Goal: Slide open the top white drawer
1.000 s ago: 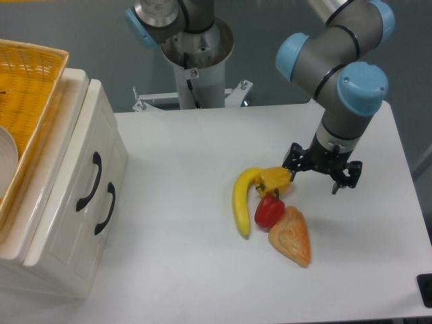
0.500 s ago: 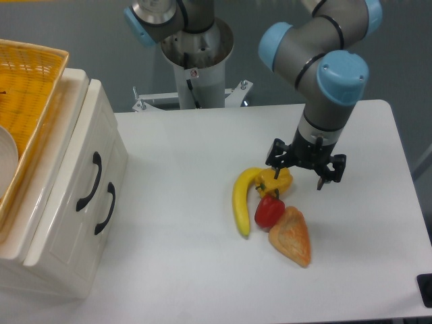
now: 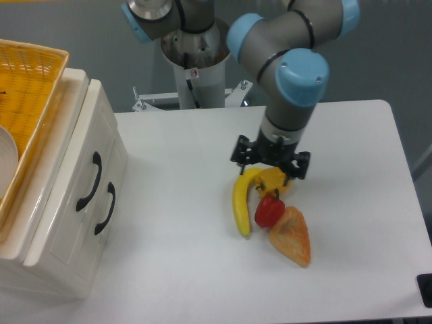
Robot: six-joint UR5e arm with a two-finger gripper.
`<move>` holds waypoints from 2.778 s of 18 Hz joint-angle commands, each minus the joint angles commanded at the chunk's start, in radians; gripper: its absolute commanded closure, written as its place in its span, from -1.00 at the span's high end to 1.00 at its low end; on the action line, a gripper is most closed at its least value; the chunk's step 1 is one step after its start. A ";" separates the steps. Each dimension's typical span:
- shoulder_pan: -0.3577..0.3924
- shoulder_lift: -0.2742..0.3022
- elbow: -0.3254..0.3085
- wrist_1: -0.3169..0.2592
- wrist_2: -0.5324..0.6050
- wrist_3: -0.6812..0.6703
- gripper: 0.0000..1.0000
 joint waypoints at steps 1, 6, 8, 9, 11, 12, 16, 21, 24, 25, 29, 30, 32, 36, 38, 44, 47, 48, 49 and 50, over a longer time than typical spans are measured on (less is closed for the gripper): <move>-0.020 0.005 0.000 0.000 0.000 -0.026 1.00; -0.085 0.006 0.000 -0.003 -0.024 -0.118 1.00; -0.098 0.009 0.002 -0.002 -0.063 -0.158 1.00; -0.112 0.009 0.005 -0.002 -0.072 -0.170 1.00; -0.141 0.011 0.006 -0.002 -0.087 -0.203 1.00; -0.150 0.011 0.006 -0.002 -0.104 -0.215 1.00; -0.180 0.012 0.006 -0.002 -0.182 -0.258 1.00; -0.200 0.011 0.009 -0.002 -0.245 -0.299 1.00; -0.212 0.009 0.011 0.000 -0.255 -0.309 1.00; -0.213 0.008 0.011 -0.002 -0.255 -0.310 1.00; -0.235 0.008 0.011 0.000 -0.261 -0.310 1.00; -0.243 0.006 0.011 0.000 -0.262 -0.310 1.00; -0.258 0.000 0.011 0.005 -0.264 -0.328 1.00; -0.278 -0.017 0.011 0.006 -0.272 -0.335 1.00; -0.287 -0.018 0.011 0.006 -0.272 -0.342 1.00; -0.290 -0.023 0.014 0.008 -0.287 -0.352 1.00; -0.289 -0.031 0.014 0.008 -0.287 -0.352 1.00; -0.290 -0.037 0.014 0.009 -0.287 -0.352 1.00; -0.290 -0.043 0.014 0.015 -0.287 -0.352 1.00; -0.292 -0.044 0.015 0.018 -0.287 -0.352 1.00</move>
